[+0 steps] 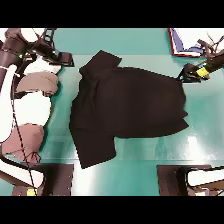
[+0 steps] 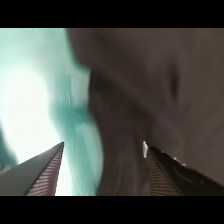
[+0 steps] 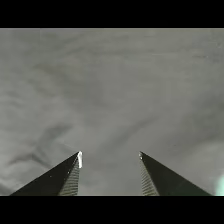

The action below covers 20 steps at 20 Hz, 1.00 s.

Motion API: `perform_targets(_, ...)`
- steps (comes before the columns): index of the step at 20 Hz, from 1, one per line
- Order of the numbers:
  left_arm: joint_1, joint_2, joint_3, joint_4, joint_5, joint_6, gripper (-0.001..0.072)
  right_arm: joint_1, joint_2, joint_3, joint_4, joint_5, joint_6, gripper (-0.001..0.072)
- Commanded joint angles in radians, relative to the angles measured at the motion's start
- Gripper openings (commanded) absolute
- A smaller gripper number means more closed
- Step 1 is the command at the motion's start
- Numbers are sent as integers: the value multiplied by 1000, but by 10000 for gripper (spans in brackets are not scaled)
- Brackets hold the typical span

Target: Fold the shirts.

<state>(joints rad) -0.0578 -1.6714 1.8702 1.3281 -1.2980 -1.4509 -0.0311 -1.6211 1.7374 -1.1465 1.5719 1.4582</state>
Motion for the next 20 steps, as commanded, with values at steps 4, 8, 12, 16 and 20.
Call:
perform_targets(4, 65, 282, -437, -22, -43, -24, 592, -93, 216, -256, 109, 10, -71, 427)
perform_targets(8, 65, 519, -945, -84, 102, -42, 593, -121, 365, -468, 108, -39, -72, 427)
perform_targets(12, 64, 583, -1235, -243, 195, -23, 592, -122, 429, -557, 108, -71, -72, 427)
perform_targets(16, 45, 583, -1312, -391, 271, 57, 591, -122, 438, -571, 108, -72, -72, 427)
perform_targets(20, -31, 583, -1311, -389, 315, 42, 357, -122, 438, -572, 90, -69, -73, 427)
